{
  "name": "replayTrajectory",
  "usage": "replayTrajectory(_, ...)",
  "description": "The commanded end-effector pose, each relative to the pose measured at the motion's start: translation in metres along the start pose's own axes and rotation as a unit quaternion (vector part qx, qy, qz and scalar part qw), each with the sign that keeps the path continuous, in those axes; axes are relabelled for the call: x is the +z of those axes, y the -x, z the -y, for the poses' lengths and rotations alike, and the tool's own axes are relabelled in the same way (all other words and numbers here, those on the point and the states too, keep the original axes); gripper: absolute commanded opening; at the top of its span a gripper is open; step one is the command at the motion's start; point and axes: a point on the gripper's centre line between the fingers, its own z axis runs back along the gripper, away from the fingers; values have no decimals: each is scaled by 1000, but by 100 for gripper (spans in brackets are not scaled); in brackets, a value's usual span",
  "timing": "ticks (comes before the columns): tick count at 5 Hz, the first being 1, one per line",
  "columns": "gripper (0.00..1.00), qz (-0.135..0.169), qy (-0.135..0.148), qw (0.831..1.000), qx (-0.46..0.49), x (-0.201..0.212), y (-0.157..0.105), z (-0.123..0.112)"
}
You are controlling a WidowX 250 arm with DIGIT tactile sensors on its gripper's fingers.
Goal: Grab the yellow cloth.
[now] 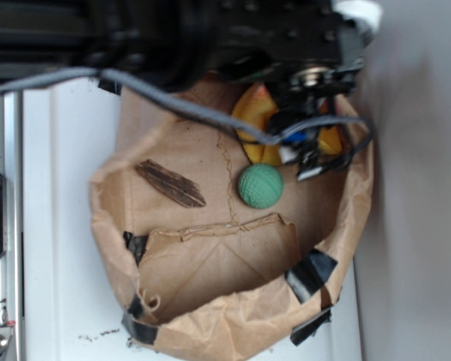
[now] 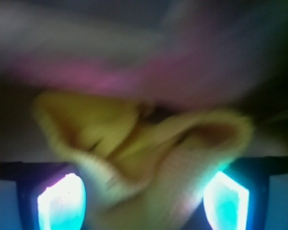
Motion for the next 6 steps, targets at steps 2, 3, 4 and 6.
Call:
replayTrajectory(2, 100, 79, 25, 996, -42, 13, 6, 25)
replayTrajectory(3, 100, 91, 26, 995, -33, -4, -6, 22)
replayTrajectory(4, 100, 60, 47, 997, -15, -19, -25, 13)
replayTrajectory(6, 0, 38, 23, 999, -6, -36, -27, 14)
